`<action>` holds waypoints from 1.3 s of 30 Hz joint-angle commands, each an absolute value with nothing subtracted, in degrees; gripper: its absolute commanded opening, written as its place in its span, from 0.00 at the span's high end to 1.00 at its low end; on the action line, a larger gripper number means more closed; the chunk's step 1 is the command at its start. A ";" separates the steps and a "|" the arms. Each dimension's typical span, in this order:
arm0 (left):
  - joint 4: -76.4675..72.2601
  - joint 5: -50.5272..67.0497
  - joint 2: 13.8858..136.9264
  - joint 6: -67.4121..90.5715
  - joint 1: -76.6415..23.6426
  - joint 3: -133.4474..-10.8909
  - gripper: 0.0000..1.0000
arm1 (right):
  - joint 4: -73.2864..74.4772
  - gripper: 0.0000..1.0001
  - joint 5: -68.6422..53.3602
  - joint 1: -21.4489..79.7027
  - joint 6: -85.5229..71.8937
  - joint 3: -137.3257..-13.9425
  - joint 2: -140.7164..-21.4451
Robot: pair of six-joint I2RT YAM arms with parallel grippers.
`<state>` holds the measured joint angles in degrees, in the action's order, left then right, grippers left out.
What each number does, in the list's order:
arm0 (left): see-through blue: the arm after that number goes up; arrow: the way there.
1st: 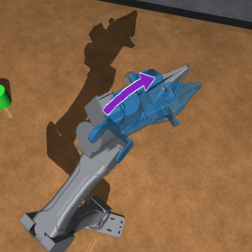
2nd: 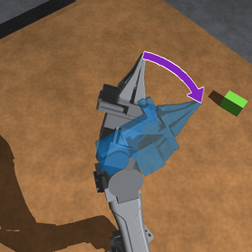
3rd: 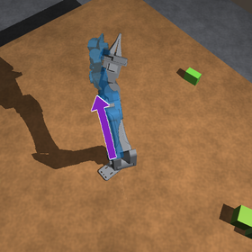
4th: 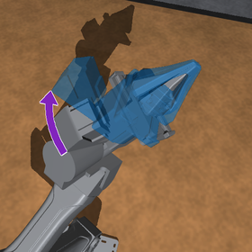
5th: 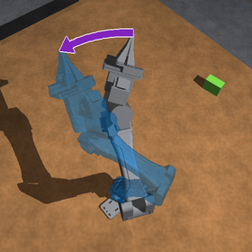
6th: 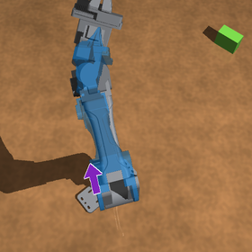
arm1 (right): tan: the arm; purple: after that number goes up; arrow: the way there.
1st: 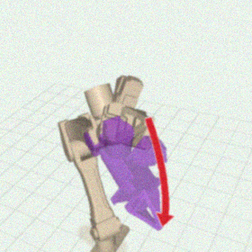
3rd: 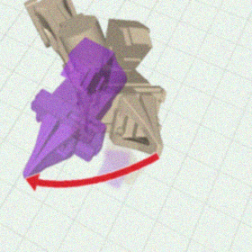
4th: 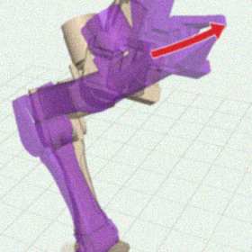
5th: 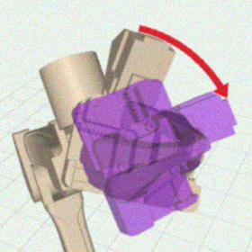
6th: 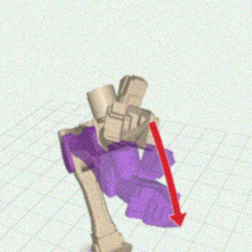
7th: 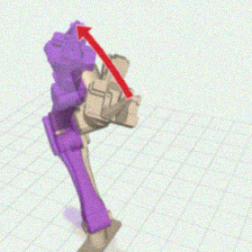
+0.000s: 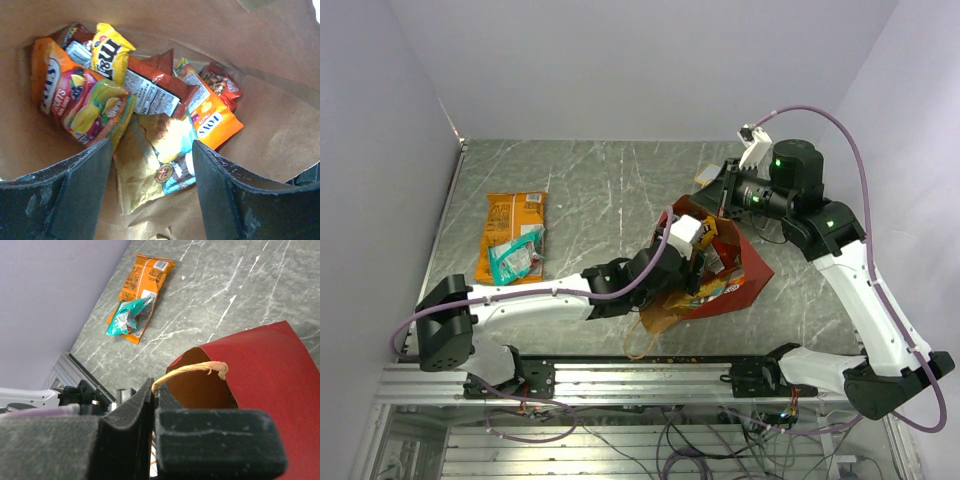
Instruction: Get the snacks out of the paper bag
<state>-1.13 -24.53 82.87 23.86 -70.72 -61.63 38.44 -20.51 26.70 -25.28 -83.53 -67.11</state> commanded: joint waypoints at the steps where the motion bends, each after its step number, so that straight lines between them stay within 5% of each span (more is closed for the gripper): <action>1: -3.73 -20.89 85.25 24.77 -71.10 -63.91 0.25 | 38.24 1.00 -20.21 26.72 -24.66 -84.12 -65.40; 7: -9.68 -20.86 82.57 27.19 -71.07 -58.56 0.11 | 38.83 1.00 -19.69 26.72 -23.24 -84.28 -64.53; 17: -10.60 -23.15 85.05 27.64 -71.11 -57.87 0.19 | 36.76 1.00 -20.27 26.72 -23.09 -82.31 -63.50; 26: -13.04 -24.33 76.78 28.48 -71.10 -51.17 0.13 | 36.21 1.00 -21.07 26.72 -23.38 -84.01 -64.60; 39: -11.56 -25.05 86.28 24.86 -71.13 -57.19 0.36 | 34.83 1.00 -20.30 26.71 -24.51 -82.44 -62.91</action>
<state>-10.90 -23.35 82.41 26.85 -70.98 -53.12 36.25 -20.34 26.70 -24.56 -82.32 -64.34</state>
